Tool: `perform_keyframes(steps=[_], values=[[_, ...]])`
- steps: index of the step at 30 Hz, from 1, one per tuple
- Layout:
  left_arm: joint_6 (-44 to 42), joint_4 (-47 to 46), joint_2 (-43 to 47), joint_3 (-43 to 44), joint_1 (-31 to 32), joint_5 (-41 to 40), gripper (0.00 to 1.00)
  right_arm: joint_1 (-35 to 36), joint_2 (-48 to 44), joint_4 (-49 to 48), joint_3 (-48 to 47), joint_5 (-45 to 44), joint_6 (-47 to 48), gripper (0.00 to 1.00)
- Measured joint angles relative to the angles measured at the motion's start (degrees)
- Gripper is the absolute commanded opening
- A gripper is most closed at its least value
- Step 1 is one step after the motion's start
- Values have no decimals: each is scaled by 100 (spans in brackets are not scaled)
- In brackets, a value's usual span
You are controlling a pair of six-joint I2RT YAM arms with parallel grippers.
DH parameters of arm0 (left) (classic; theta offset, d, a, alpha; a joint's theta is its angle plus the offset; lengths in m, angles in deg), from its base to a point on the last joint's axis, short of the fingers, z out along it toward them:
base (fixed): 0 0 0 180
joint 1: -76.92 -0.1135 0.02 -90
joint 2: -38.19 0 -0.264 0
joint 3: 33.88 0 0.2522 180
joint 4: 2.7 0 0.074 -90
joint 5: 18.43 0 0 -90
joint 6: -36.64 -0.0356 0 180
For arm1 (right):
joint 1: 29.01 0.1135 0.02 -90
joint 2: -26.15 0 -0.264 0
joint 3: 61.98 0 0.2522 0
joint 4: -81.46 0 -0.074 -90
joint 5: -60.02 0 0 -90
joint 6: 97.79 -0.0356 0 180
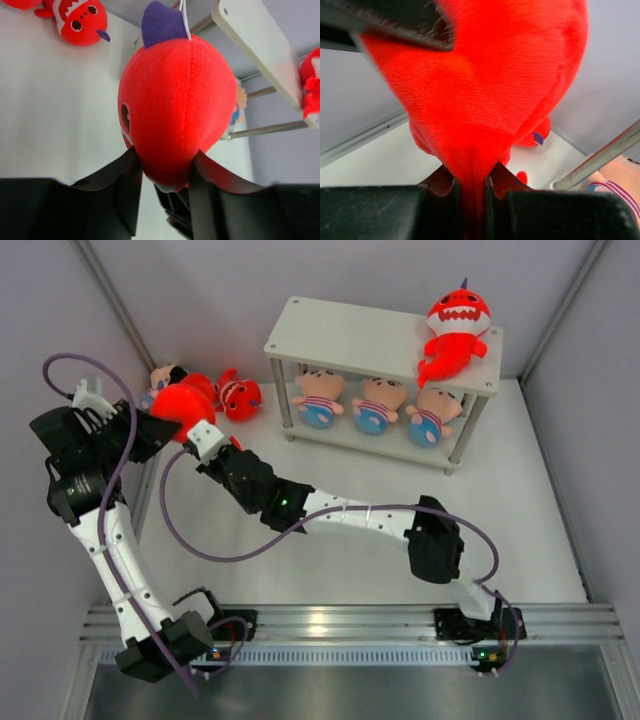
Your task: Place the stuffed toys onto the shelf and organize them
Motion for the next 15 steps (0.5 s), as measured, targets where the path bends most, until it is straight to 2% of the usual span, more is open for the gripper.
perform_keyframes(steps=[2,5,9,12,15], values=[[-387,57,-2,94,2,170,98,-37,-258,103,271,284,-260,0],[-1132,35,15,190,2,540,99,-243,-879,570,850,1075,-870,0],[-2118,46,24,254,2,1178,99,-955,-1829,1508,1276,2706,-1731,0],[-2682,48,-2,498,15,1746,99,-1589,-2662,1969,1751,3609,-1956,0],[-3307,20,4,708,2,2203,99,-2122,-3718,2243,2411,4140,-1897,0]])
